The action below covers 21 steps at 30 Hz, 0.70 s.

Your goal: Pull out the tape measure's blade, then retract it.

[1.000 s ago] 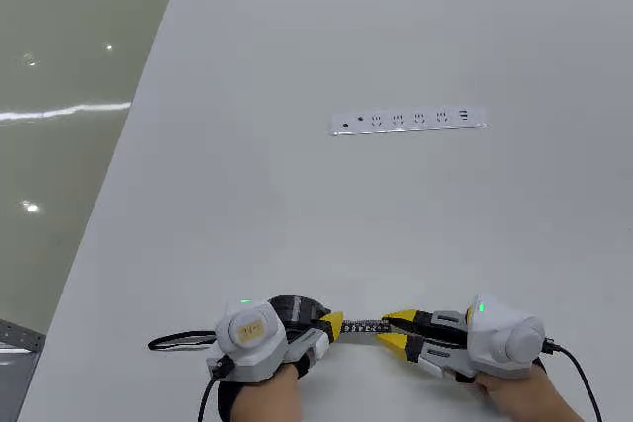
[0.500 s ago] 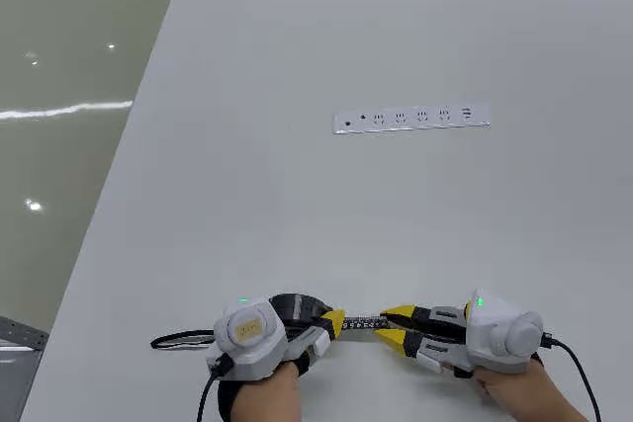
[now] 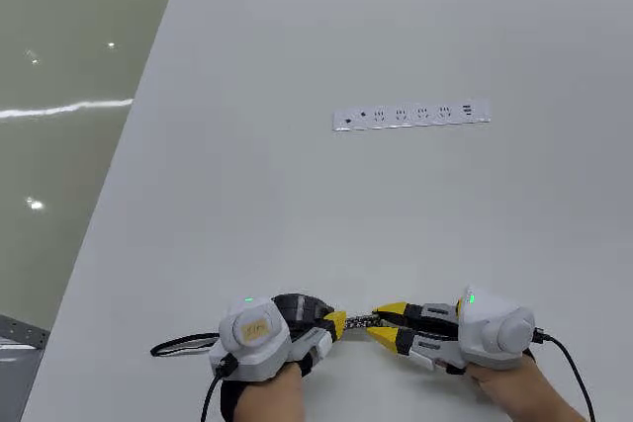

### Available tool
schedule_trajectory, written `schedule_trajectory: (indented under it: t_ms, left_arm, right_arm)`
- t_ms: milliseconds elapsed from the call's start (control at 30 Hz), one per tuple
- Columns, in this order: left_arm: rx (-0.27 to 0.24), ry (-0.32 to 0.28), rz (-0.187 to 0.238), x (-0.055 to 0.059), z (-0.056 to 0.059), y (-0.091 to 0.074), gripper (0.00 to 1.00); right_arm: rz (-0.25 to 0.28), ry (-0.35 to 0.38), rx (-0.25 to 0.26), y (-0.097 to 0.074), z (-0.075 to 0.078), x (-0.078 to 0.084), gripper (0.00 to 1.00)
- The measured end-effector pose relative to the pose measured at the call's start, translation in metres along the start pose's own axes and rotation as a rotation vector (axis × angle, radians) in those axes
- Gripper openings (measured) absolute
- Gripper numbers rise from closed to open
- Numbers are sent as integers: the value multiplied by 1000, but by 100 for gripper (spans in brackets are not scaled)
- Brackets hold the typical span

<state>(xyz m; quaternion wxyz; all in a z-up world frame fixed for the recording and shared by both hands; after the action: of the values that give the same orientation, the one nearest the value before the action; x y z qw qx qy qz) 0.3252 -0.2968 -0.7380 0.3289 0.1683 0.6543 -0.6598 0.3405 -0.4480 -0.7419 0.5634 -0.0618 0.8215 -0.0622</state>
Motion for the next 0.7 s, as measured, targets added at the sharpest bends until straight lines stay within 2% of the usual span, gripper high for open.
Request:
schedule_trajectory:
  t_ms: [700]
  left_arm:
    - [5,-8,1,0,0,-1,68]
  right_arm:
    - [-39,-1,-8,19,1,1,12]
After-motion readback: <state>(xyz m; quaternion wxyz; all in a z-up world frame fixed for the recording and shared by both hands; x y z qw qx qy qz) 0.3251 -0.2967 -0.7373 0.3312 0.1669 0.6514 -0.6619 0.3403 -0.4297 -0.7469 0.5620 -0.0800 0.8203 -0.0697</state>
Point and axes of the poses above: the centre of the closed fingertips' face, and the gripper's own axes: y roughly forward along the fingers, z roughly to its right, x roughly out of its underside, the point moved 5 cm from there along -y, roughly backward along the fingers, and after that the axes turned 15 degrees about -x, right-handed, at the moved point
